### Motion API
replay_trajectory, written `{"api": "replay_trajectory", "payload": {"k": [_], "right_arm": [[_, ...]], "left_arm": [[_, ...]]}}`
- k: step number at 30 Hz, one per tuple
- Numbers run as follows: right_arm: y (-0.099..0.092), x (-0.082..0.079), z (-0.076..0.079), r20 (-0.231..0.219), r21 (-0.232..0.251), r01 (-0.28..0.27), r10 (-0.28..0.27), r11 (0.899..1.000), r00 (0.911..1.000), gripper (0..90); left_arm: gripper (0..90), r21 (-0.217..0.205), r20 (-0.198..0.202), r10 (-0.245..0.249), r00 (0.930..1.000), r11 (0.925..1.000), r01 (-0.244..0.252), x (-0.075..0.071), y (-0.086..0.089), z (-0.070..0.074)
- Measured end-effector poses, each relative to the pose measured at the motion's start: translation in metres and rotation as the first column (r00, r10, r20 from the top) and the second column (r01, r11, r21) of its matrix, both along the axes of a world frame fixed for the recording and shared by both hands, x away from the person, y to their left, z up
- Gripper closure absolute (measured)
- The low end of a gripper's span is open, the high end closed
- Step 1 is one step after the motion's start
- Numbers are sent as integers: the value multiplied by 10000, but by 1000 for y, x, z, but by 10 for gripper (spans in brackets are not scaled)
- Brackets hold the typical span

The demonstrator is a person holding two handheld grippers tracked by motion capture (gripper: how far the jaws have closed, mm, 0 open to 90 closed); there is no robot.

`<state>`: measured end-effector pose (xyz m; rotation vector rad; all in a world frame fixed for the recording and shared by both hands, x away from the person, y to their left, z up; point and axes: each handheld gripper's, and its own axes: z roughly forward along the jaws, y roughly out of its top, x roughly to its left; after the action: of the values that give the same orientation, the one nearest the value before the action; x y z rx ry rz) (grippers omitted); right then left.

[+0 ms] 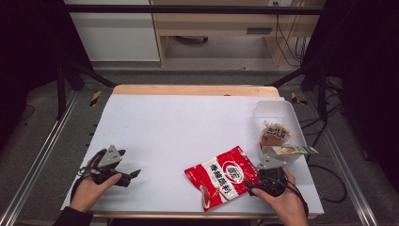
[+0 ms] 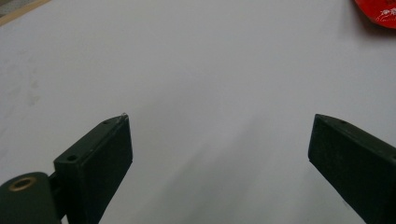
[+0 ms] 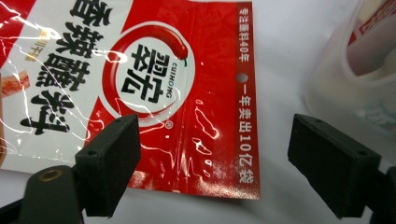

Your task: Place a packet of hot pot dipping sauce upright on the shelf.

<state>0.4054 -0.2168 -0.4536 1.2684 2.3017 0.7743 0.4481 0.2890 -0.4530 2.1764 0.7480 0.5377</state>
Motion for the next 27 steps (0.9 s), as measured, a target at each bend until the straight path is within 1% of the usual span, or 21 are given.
{"api": "replay_trajectory", "payload": {"k": [3,7,8,11,12,14,16,20,21,23,24,25,26,27], "right_arm": [[-3,3,-4,-233,180,6,-1,9998,9997,145],[-6,4,-7,-370,327,81,-69,9994,9993,146],[-6,4,-8,-538,466,140,-114,9988,9985,147],[-7,3,-8,-589,517,180,-149,9985,9982,152],[-6,4,-9,-668,613,111,-69,9981,9977,157],[-6,4,-10,-713,584,93,-51,9982,9974,157],[-4,4,-10,-829,724,61,-1,9974,9966,174],[-2,2,-10,-745,696,-98,150,9975,9971,191],[0,1,-9,-796,843,-61,128,9964,9967,193],[0,1,-8,-745,776,-98,157,9969,9971,196],[0,1,-7,-636,897,-88,145,9959,9979,213],[0,1,-7,-636,897,-88,145,9959,9979,213],[0,0,-3,-493,1097,-96,151,9939,9987,228],[0,-1,-1,-489,1309,-99,165,9913,9987,238]], "left_arm": [[63,-24,1,30,10000,10000,-30,0,0,0],[63,-19,16,25,10000,10000,-25,0,0,0],[63,-12,17,4,10000,10000,-4,0,0,1],[64,-19,3,-21,10000,10000,21,0,-1,0],[65,1,16,-31,10000,10000,31,0,-2,0],[66,51,21,-73,10000,10000,73,0,-2,0],[66,13,58,-41,10000,10000,41,-1,-1,1],[67,31,21,-27,10000,10000,27,0,0,1],[66,39,21,-34,10000,10000,33,0,-1,1],[67,14,10,-40,10000,10000,40,0,-1,1],[67,9,12,-40,10000,10000,40,0,-1,1],[67,26,7,-41,10000,10000,41,0,-1,0],[67,46,17,-25,10000,10000,25,0,-1,0],[67,50,18,-22,10000,10000,22,0,-1,0]]}}
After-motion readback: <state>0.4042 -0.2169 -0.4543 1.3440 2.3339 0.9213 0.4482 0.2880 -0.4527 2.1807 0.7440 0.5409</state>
